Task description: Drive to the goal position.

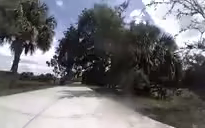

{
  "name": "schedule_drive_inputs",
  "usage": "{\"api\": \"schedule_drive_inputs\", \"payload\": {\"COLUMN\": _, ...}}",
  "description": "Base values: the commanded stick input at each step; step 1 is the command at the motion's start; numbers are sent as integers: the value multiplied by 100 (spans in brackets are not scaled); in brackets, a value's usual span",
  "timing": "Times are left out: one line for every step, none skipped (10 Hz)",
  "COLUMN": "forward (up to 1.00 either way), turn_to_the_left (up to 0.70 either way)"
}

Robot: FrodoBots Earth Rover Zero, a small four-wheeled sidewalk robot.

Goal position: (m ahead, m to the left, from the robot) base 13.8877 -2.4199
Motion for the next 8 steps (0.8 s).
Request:
{"api": "schedule_drive_inputs", "payload": {"forward": 85, "turn_to_the_left": 0}}
{"api": "schedule_drive_inputs", "payload": {"forward": 85, "turn_to_the_left": 0}}
{"api": "schedule_drive_inputs", "payload": {"forward": 85, "turn_to_the_left": 0}}
{"api": "schedule_drive_inputs", "payload": {"forward": 85, "turn_to_the_left": 0}}
{"api": "schedule_drive_inputs", "payload": {"forward": 85, "turn_to_the_left": 0}}
{"api": "schedule_drive_inputs", "payload": {"forward": 85, "turn_to_the_left": 0}}
{"api": "schedule_drive_inputs", "payload": {"forward": 85, "turn_to_the_left": 5}}
{"api": "schedule_drive_inputs", "payload": {"forward": 85, "turn_to_the_left": 34}}
